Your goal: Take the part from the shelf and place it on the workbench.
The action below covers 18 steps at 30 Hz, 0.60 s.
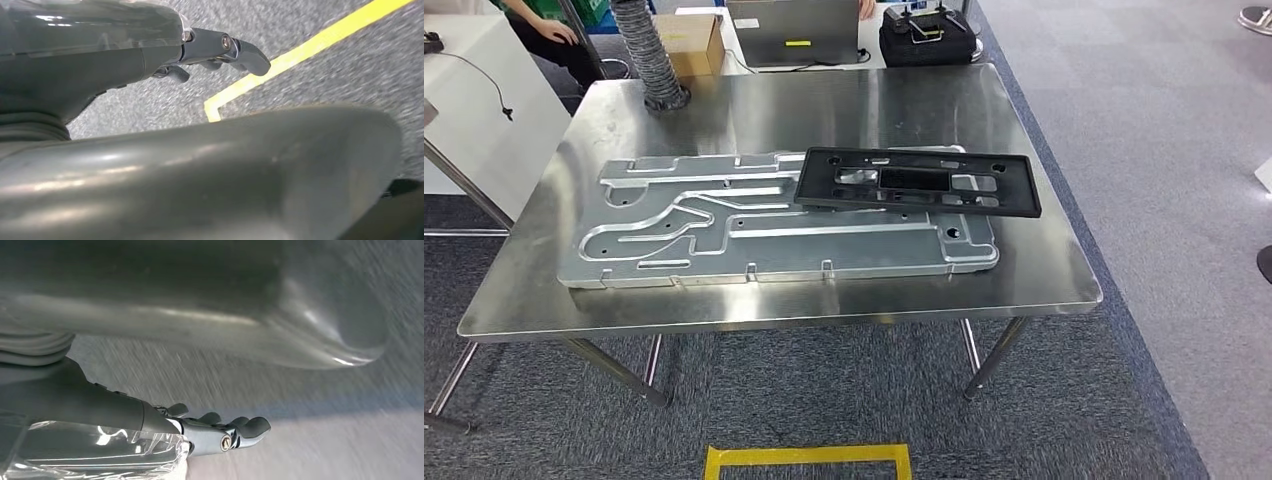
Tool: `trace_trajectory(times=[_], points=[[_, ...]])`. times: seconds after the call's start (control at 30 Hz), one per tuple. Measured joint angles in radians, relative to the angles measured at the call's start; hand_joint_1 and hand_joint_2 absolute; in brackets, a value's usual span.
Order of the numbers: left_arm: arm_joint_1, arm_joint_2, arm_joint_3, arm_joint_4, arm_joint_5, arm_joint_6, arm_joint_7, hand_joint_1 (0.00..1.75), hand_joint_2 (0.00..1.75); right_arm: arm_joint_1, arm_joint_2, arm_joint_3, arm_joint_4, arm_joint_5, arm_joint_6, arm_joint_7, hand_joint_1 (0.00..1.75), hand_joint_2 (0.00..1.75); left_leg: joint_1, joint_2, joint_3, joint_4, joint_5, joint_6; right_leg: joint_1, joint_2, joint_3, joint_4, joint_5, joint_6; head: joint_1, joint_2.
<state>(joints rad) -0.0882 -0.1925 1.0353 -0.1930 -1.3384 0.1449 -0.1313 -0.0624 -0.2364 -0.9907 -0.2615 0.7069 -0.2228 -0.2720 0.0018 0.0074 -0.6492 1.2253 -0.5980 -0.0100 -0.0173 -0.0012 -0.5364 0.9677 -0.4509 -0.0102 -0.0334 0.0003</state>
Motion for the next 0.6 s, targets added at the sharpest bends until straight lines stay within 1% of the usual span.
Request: trace_trajectory(times=[0.03, 0.07, 0.1, 0.13, 0.17, 0.2, 0.23, 0.27, 0.33, 0.37, 0.4, 0.43, 0.47, 0.5, 0.53, 0.57, 0.6], points=[[0.000, 0.000, 0.000, 0.000, 0.001, 0.000, 0.001, 0.00, 0.00, 0.000, 0.015, 0.000, 0.004, 0.004, 0.010, 0.009, 0.00, 0.00, 0.000, 0.000, -0.007, 0.043, -0.019, -0.001, 0.003, 0.000, -0.011, 0.002, 0.007, -0.001, 0.000, 0.000], [0.001, 0.001, 0.000, 0.000, 0.002, 0.001, 0.001, 0.00, 0.00, 0.000, 0.028, 0.000, 0.008, 0.006, 0.020, 0.019, 0.00, 0.00, 0.000, 0.000, 0.003, 0.052, -0.017, 0.000, 0.006, 0.000, -0.021, 0.004, 0.013, -0.002, 0.000, 0.000], [0.001, 0.001, 0.000, 0.000, 0.002, 0.002, 0.001, 0.00, 0.00, 0.000, 0.041, 0.000, 0.012, 0.008, 0.027, 0.028, 0.00, 0.00, 0.000, 0.000, 0.033, 0.021, 0.002, 0.003, 0.008, 0.001, -0.031, 0.008, 0.019, -0.002, 0.000, 0.000], [0.000, 0.002, 0.000, 0.000, 0.003, 0.003, 0.001, 0.00, 0.00, -0.001, 0.055, 0.000, 0.016, 0.009, 0.033, 0.039, 0.00, 0.00, -0.001, 0.000, 0.082, -0.049, 0.029, 0.009, 0.010, 0.001, -0.039, 0.012, 0.023, -0.001, 0.000, 0.000], [-0.001, 0.004, 0.000, 0.000, 0.003, 0.003, 0.001, 0.00, 0.00, -0.002, 0.068, 0.000, 0.019, 0.009, 0.038, 0.049, 0.00, 0.00, -0.003, -0.001, 0.135, -0.130, 0.048, 0.016, 0.013, 0.002, -0.046, 0.016, 0.027, 0.001, 0.000, 0.000], [-0.002, 0.006, 0.000, 0.000, 0.003, 0.004, 0.000, 0.00, 0.00, -0.003, 0.081, 0.000, 0.022, 0.010, 0.041, 0.058, 0.00, 0.00, -0.006, -0.001, 0.174, -0.194, 0.065, 0.021, 0.015, 0.002, -0.051, 0.019, 0.032, 0.004, 0.000, 0.000], [-0.003, 0.007, 0.000, 0.000, 0.002, 0.004, -0.001, 0.00, 0.00, -0.005, 0.095, 0.000, 0.025, 0.010, 0.045, 0.068, 0.00, 0.00, -0.008, -0.001, 0.198, -0.236, 0.073, 0.026, 0.016, 0.002, -0.055, 0.022, 0.037, 0.008, 0.000, 0.000], [-0.004, 0.008, 0.000, 0.000, 0.001, 0.004, -0.001, 0.00, 0.00, -0.006, 0.107, 0.000, 0.028, 0.012, 0.049, 0.076, 0.00, 0.00, -0.010, -0.001, 0.202, -0.250, 0.075, 0.029, 0.016, 0.001, -0.057, 0.023, 0.042, 0.013, 0.000, 0.000], [-0.003, 0.009, -0.001, 0.000, -0.001, 0.004, -0.001, 0.00, 0.00, -0.008, 0.128, 0.000, 0.034, 0.016, 0.058, 0.089, 0.00, 0.00, -0.008, 0.000, 0.192, -0.255, 0.088, 0.038, 0.014, 0.002, -0.061, 0.023, 0.052, 0.025, 0.000, 0.000], [-0.004, 0.009, -0.002, 0.000, -0.002, 0.004, -0.001, 0.00, 0.00, -0.007, 0.138, 0.000, 0.037, 0.018, 0.062, 0.092, 0.00, 0.00, -0.006, 0.001, 0.187, -0.260, 0.097, 0.045, 0.013, 0.002, -0.066, 0.030, 0.044, 0.031, 0.000, 0.000], [-0.004, 0.009, -0.003, 0.000, -0.003, 0.004, 0.000, 0.00, 0.00, -0.007, 0.147, 0.000, 0.040, 0.018, 0.065, 0.094, 0.00, 0.00, -0.004, 0.003, 0.179, -0.265, 0.109, 0.052, 0.012, 0.002, -0.075, 0.053, 0.018, 0.037, 0.000, 0.000], [-0.004, 0.009, -0.004, 0.000, -0.003, 0.003, 0.000, 0.00, 0.00, -0.008, 0.155, 0.000, 0.042, 0.019, 0.069, 0.096, 0.00, 0.00, -0.002, 0.004, 0.170, -0.268, 0.120, 0.057, 0.009, 0.002, -0.091, 0.095, -0.023, 0.042, 0.000, 0.000], [-0.004, 0.009, -0.005, 0.000, -0.004, 0.003, 0.001, 0.00, 0.00, -0.008, 0.163, 0.000, 0.044, 0.019, 0.071, 0.097, 0.00, 0.00, -0.002, 0.005, 0.158, -0.268, 0.128, 0.060, 0.007, 0.002, -0.110, 0.154, -0.074, 0.048, 0.000, 0.000], [-0.004, 0.010, -0.006, 0.000, -0.006, 0.003, 0.001, 0.00, 0.00, -0.009, 0.171, 0.000, 0.046, 0.019, 0.073, 0.099, 0.00, 0.00, -0.003, 0.006, 0.146, -0.266, 0.137, 0.060, 0.004, 0.002, -0.129, 0.220, -0.116, 0.054, 0.000, 0.000], [-0.003, 0.010, -0.007, 0.000, -0.008, 0.002, 0.002, 0.00, 0.00, -0.010, 0.179, 0.000, 0.047, 0.020, 0.075, 0.102, 0.00, 0.00, -0.003, 0.006, 0.133, -0.263, 0.144, 0.059, 0.002, 0.002, -0.138, 0.272, -0.139, 0.058, 0.000, 0.000], [-0.002, 0.010, -0.009, 0.000, -0.011, 0.002, 0.004, 0.00, 0.00, -0.010, 0.187, 0.000, 0.049, 0.022, 0.077, 0.106, 0.00, 0.00, -0.003, 0.007, 0.121, -0.260, 0.151, 0.057, 0.000, 0.002, -0.133, 0.296, -0.140, 0.061, 0.000, 0.000], [-0.002, 0.010, -0.010, 0.000, -0.012, 0.001, 0.004, 0.00, 0.00, -0.010, 0.191, 0.000, 0.050, 0.023, 0.079, 0.108, 0.00, 0.00, -0.003, 0.007, 0.114, -0.257, 0.155, 0.056, -0.001, 0.002, -0.130, 0.308, -0.138, 0.063, 0.000, 0.000]])
